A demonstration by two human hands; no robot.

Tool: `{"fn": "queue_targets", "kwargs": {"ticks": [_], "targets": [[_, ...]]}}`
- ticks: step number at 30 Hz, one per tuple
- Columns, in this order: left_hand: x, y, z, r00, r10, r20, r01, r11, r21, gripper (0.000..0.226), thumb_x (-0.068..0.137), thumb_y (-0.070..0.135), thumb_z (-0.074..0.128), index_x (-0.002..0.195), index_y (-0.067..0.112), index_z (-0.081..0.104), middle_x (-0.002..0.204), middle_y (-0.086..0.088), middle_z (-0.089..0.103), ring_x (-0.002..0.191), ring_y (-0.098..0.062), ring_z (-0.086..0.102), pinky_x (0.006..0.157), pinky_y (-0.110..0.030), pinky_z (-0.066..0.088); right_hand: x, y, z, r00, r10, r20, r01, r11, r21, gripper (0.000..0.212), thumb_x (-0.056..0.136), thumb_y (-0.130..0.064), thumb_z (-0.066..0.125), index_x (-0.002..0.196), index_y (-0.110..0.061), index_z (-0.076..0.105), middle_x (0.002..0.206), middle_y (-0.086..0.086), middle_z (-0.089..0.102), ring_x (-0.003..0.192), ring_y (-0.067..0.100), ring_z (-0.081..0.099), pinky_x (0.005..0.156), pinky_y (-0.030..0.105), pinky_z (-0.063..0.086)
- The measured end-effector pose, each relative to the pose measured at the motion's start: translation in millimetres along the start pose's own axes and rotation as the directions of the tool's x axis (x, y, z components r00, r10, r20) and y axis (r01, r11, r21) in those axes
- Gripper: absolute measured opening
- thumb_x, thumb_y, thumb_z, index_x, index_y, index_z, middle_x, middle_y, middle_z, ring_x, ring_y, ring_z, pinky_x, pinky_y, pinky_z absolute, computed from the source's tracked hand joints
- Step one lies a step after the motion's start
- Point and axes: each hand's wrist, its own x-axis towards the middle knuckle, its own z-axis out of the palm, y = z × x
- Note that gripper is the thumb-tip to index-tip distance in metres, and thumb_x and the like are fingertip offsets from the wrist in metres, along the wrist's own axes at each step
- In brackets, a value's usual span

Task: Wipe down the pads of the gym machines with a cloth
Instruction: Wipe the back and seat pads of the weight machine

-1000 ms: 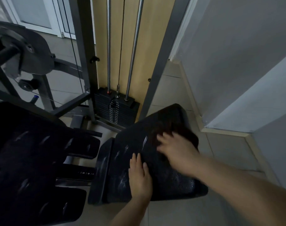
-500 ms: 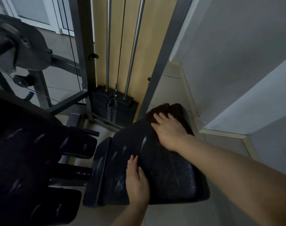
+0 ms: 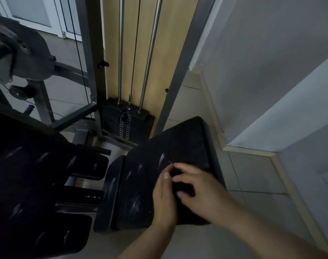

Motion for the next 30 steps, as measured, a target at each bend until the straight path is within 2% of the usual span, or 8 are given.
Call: {"fn": "queue_targets", "kwargs": {"ticks": [2,4,6,8,14,19,22,30], "targets": [[0,2,14,0.987,-0.107,0.123,0.067,0.954,0.293,0.069,0.080,0.067,0.032,0.137,0.030,0.044,0.151,0.001,0.037,0.141,-0.010,0.028,0.118,-0.038,0.022,-4,18,-14,0.950,0.014,-0.313,-0.017,1.000,-0.008,0.027,0.088,-0.014,0.061,0.111,-0.027,0.069,0.128,-0.024,0.048,0.116,-0.004,0.049,0.096,0.014,0.043],[0,9,34,0.953,-0.270,0.133,0.118,0.741,0.661,0.084,0.082,0.075,0.027,0.152,0.030,0.015,0.161,0.004,-0.001,0.147,-0.018,-0.005,0.119,-0.049,0.000,-2,35,-22,0.892,0.077,-0.445,-0.103,0.994,-0.034,0.038,0.095,-0.018,0.052,0.132,-0.026,0.053,0.143,-0.015,0.038,0.127,-0.002,0.038,0.097,0.005,0.031],[1,15,50,0.955,-0.283,0.088,0.097,0.578,0.810,0.090,0.078,0.079,0.006,0.153,0.029,-0.002,0.160,-0.001,-0.014,0.146,-0.026,-0.014,0.114,-0.055,-0.005,7,48,-15,0.916,0.242,-0.321,-0.243,0.969,0.037,0.053,0.102,-0.027,0.036,0.150,-0.028,0.015,0.156,-0.017,0.004,0.138,-0.004,0.011,0.102,0.000,0.008],[11,14,54,0.980,-0.180,0.087,0.017,0.510,0.860,0.102,0.065,0.078,-0.024,0.152,0.029,-0.002,0.160,-0.006,-0.010,0.147,-0.029,-0.008,0.115,-0.055,-0.002,14,55,-4,0.914,0.365,-0.178,-0.343,0.928,0.144,0.055,0.103,-0.032,0.026,0.151,-0.027,0.000,0.159,-0.014,-0.006,0.142,0.001,0.006,0.104,0.009,0.007],[115,0,48,0.991,-0.013,0.134,-0.097,0.620,0.778,0.049,0.104,0.030,0.028,0.151,0.022,0.020,0.160,-0.002,0.010,0.147,-0.020,0.007,0.120,-0.042,0.005,25,59,2,0.910,0.366,-0.197,-0.322,0.920,0.223,0.066,0.095,-0.047,0.023,0.152,-0.023,0.001,0.159,-0.013,-0.004,0.140,-0.005,0.002,0.105,0.010,0.005],[65,-21,19,0.937,0.104,0.333,-0.316,0.656,0.686,0.070,0.089,0.072,0.016,0.148,0.037,0.003,0.157,0.014,-0.012,0.144,-0.008,-0.016,0.118,-0.034,-0.004,33,60,3,0.914,0.375,-0.158,-0.375,0.927,0.028,0.071,0.101,-0.032,0.036,0.151,-0.018,-0.012,0.158,-0.007,-0.017,0.147,0.010,0.000,0.106,0.015,0.006],[4,-39,-8,0.898,0.188,0.397,-0.417,0.651,0.634,0.059,0.093,0.066,0.011,0.147,0.049,-0.002,0.158,0.020,-0.007,0.146,-0.007,-0.010,0.118,-0.039,0.003,37,54,4,0.903,0.370,-0.217,-0.394,0.915,-0.080,0.076,0.099,-0.038,0.038,0.151,-0.012,-0.012,0.160,0.002,-0.013,0.147,0.018,0.004,0.114,0.024,0.016],[132,-25,20,0.979,-0.026,0.200,-0.134,0.660,0.739,0.052,0.102,0.037,0.030,0.150,0.034,0.008,0.160,0.007,-0.002,0.147,-0.018,-0.005,0.119,-0.042,-0.001,43,55,9,0.937,0.234,-0.257,-0.305,0.908,-0.285,0.064,0.097,-0.036,0.043,0.152,-0.022,0.014,0.160,0.012,-0.006,0.146,0.029,0.013,0.109,0.037,0.035]]}}
